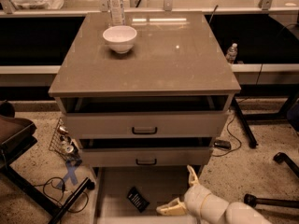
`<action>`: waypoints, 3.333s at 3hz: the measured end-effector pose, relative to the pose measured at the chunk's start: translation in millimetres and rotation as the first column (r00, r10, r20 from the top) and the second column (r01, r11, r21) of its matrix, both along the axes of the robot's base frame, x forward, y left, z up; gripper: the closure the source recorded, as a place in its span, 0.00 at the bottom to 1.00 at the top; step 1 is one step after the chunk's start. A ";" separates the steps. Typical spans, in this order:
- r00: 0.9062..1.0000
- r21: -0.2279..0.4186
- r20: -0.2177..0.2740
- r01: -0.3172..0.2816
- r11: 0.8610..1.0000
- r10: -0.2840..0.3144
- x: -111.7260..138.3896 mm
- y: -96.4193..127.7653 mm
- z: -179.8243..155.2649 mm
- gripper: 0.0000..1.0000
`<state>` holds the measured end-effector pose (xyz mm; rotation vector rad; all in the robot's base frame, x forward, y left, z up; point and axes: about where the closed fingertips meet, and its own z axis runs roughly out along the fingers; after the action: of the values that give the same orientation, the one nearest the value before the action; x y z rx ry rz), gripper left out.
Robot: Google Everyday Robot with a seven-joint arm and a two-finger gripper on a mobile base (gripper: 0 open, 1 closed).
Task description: Pick rxbar blueberry from bottom drawer and place on counter
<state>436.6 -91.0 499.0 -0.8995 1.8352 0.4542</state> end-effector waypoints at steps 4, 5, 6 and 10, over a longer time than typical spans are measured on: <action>0.998 -0.021 -0.059 0.038 0.999 -0.039 37.4 84.4 -186.1 0.00; 0.994 -0.058 -0.097 0.052 0.997 -0.058 64.3 108.0 -252.0 0.00; 0.994 -0.058 -0.097 0.052 0.997 -0.057 64.3 108.1 -252.0 0.00; 0.970 -0.144 -0.239 0.011 0.989 -0.046 86.1 126.6 -337.6 0.00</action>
Offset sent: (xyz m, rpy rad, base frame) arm 0.0009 0.0140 -0.0501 0.0606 0.0303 -0.0163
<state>522.7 35.6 161.4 -0.9451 2.1230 0.4347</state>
